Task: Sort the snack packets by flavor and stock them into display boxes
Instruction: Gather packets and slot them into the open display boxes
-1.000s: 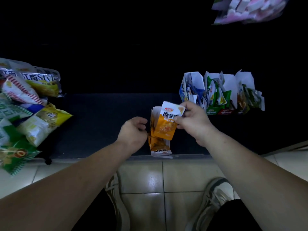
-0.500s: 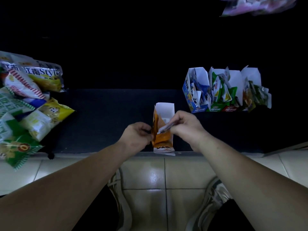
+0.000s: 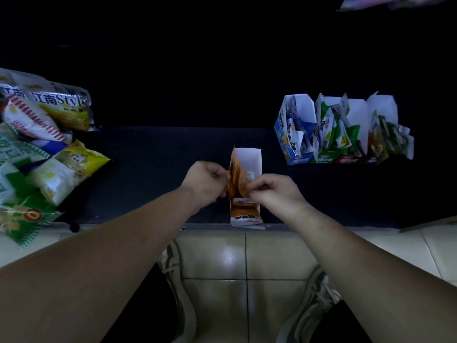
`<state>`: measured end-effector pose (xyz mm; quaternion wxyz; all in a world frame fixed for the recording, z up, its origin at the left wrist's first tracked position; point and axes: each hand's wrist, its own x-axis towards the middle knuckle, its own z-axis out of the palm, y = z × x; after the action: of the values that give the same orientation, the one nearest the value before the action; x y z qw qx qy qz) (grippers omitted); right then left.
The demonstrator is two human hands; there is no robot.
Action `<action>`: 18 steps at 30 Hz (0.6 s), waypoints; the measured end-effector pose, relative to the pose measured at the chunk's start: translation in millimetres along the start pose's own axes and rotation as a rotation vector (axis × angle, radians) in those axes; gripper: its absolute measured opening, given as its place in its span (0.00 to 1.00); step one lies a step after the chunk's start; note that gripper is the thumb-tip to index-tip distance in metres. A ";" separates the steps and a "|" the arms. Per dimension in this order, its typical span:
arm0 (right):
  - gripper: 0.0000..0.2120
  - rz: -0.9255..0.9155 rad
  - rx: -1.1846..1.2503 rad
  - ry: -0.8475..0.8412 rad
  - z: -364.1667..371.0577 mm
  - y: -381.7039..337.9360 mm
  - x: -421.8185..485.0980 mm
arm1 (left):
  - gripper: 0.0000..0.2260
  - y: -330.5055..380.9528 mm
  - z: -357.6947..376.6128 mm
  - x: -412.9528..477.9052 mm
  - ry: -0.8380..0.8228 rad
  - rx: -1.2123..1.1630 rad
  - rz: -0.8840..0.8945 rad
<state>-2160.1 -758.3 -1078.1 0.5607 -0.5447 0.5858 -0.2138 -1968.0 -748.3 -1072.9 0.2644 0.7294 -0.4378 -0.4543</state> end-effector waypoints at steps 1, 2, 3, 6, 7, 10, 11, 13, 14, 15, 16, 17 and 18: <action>0.08 0.001 -0.038 0.018 0.9 1.3 0.8 | 0.08 3.5 0.7 3.2 0.013 0.019 0.012; 0.07 0.003 -0.065 0.025 1.6 4.0 1.5 | 0.09 7.0 1.6 6.9 0.026 0.037 0.022; 0.06 0.004 -0.078 0.019 1.5 6.8 1.4 | 0.09 9.9 2.4 10.9 0.039 0.046 0.030; 0.05 0.046 -0.074 -0.062 -0.9 8.6 -0.7 | 0.09 12.8 5.9 18.4 0.139 0.002 0.076; 0.06 0.071 -0.077 -0.098 -2.7 5.5 -1.1 | 0.08 12.4 7.3 18.3 0.171 -0.035 0.090; 0.04 0.056 -0.126 -0.124 -3.6 -5.4 4.2 | 0.05 3.4 10.7 13.1 0.146 -0.129 0.116; 0.04 0.031 -0.122 -0.087 -2.7 -7.7 8.0 | 0.07 -0.4 11.0 10.2 0.126 -0.149 0.124; 0.08 -0.004 -0.141 0.011 -1.3 -7.8 18.1 | 0.09 -4.9 11.3 6.3 0.110 -0.207 0.116; 0.12 -0.019 -0.204 0.046 -1.0 -7.3 23.2 | 0.10 -5.8 11.3 4.7 0.111 -0.221 0.114; 0.16 -0.028 -0.301 0.070 -1.1 -6.8 27.7 | 0.10 -5.3 11.4 2.9 0.108 -0.226 0.114; 0.21 -0.036 -0.409 0.088 -1.8 -7.2 30.9 | 0.09 -3.3 12.0 0.8 0.092 -0.236 0.113; 0.27 -0.044 -0.503 0.103 -2.8 -8.3 33.5 | 0.08 -1.0 12.5 -0.5 0.073 -0.250 0.108; 0.35 -0.051 -0.567 0.109 -4.0 -9.0 36.0 | 0.08 0.0 13.0 0.0 0.058 -0.268 0.103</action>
<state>-2152.1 -794.3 -1084.4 0.3481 -0.6821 0.6375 -0.0845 -1979.6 -748.2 -1078.7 0.3949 0.6769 -0.4022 -0.4734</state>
